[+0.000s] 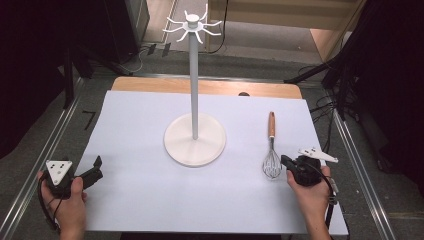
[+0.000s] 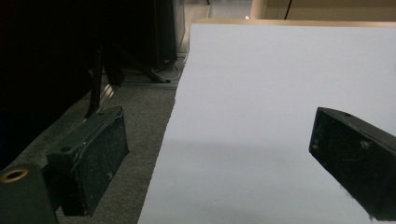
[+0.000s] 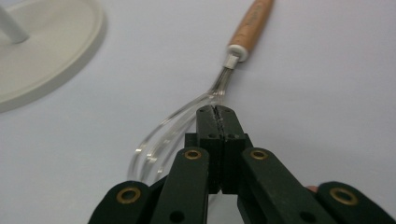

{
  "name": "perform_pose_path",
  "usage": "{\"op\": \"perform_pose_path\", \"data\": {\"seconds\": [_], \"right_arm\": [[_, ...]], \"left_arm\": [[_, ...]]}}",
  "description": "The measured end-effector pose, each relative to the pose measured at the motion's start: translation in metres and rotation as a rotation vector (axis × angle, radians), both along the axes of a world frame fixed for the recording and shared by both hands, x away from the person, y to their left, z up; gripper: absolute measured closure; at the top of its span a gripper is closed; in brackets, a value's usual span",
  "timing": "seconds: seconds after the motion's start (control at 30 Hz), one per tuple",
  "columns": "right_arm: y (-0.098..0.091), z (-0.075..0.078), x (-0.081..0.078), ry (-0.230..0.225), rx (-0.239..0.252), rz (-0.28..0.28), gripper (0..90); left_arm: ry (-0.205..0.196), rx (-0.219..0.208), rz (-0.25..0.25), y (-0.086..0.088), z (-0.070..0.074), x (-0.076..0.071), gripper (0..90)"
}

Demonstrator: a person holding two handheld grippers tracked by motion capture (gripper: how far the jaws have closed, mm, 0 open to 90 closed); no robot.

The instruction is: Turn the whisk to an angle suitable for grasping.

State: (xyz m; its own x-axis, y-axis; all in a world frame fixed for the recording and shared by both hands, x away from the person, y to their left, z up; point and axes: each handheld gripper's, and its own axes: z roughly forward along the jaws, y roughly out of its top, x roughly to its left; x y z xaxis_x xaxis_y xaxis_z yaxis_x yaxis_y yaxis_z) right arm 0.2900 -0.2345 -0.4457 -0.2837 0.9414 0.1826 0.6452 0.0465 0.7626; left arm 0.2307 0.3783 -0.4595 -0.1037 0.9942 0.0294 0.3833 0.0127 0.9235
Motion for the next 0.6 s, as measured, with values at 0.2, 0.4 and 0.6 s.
{"op": "perform_pose_path", "data": {"seconds": [0.2,0.4,0.6], "right_arm": [[0.030,0.007,-0.005,0.054,0.019,0.100,90.0],[0.043,-0.004,-0.007,0.117,-0.090,0.105,90.0],[0.034,-0.003,-0.006,0.129,-0.114,0.070,90.0]], "left_arm": [[0.004,-0.001,-0.003,0.000,0.000,0.000,5.9],[0.004,-0.002,-0.003,0.000,0.000,0.000,6.0],[0.005,0.002,-0.001,0.000,0.000,0.001,6.0]]}}
